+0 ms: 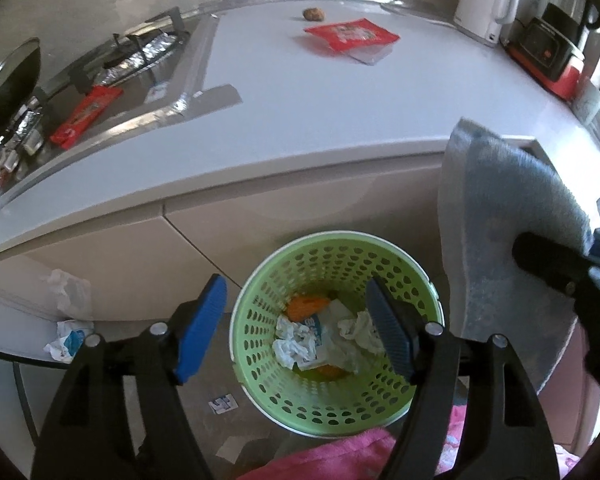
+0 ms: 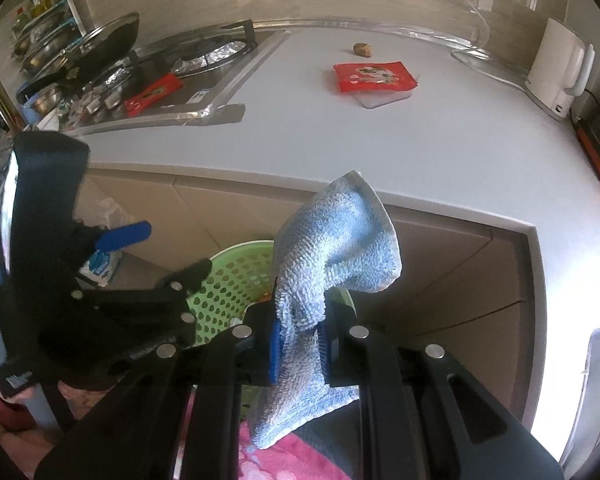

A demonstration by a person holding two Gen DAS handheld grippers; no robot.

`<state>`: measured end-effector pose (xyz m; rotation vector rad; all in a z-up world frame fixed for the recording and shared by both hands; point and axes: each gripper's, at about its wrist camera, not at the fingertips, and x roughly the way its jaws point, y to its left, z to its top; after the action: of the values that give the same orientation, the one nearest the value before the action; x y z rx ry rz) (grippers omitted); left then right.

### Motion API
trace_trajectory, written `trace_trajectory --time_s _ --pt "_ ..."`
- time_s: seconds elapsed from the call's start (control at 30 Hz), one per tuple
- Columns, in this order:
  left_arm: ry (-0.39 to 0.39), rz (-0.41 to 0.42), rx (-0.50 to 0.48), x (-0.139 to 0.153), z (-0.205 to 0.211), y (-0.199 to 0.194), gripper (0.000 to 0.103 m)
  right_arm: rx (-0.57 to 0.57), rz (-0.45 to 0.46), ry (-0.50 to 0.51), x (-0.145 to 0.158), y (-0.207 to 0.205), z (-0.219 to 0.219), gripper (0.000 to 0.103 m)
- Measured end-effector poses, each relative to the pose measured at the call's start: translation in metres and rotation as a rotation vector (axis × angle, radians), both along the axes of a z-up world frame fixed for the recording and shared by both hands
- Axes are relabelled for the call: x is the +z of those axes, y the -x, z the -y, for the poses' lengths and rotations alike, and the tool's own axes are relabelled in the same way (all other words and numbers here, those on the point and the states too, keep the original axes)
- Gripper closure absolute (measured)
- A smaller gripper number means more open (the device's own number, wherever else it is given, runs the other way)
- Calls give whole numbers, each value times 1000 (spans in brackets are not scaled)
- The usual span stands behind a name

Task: Collect trash
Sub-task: 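Carry net and towel over the green basket and open both tools, then move both tools back over the counter toward the potato and red bag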

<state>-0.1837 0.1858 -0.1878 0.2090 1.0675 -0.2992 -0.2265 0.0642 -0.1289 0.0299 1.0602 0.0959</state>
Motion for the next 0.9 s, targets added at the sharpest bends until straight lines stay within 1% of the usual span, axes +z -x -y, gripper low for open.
trace_trajectory --time_s 0.03,0.07,0.1,0.23,0.3,0.4,0.47,0.5,0.53,0.57,0.63,0.77,0.83,0.9 --pt "0 8 7 3 -2 0 32 3 0 -1 0 0 -1 88" --pt "0 14 13 5 -4 0 28 9 1 -3 0 0 -2 88" --pt "-3 30 23 9 -7 0 27 12 4 -3 1 0 -3 88" --pt "-14 76 45 21 -17 0 27 33 7 -9 1 -1 -9 88" --pt "-2 81 59 25 -23 -2 27 47 3 -17 -1 -1 -12 88" --pt "13 80 81 28 -32 -3 26 75 -14 -30 -9 -3 -19 83" --pt "18 84 96 28 -37 -4 26 106 -51 -25 -20 -6 -26 64" --pt "18 83 103 28 -39 -5 25 118 -69 -8 -27 -6 -31 44" --pt "18 82 109 28 -41 -5 25 123 -71 15 -31 -6 -34 37" --pt "17 80 114 28 -43 -7 24 125 -73 35 -34 -6 -37 35" --pt "20 82 122 28 -45 -7 24 129 -87 64 -38 -6 -41 22" --pt "25 87 123 30 -47 -10 23 96 -51 97 -27 -6 -37 14" --pt "26 92 121 31 -46 -10 23 68 -33 98 -22 -7 -32 9" --pt "30 97 118 33 -46 -11 23 31 -25 86 -17 -10 -23 9"
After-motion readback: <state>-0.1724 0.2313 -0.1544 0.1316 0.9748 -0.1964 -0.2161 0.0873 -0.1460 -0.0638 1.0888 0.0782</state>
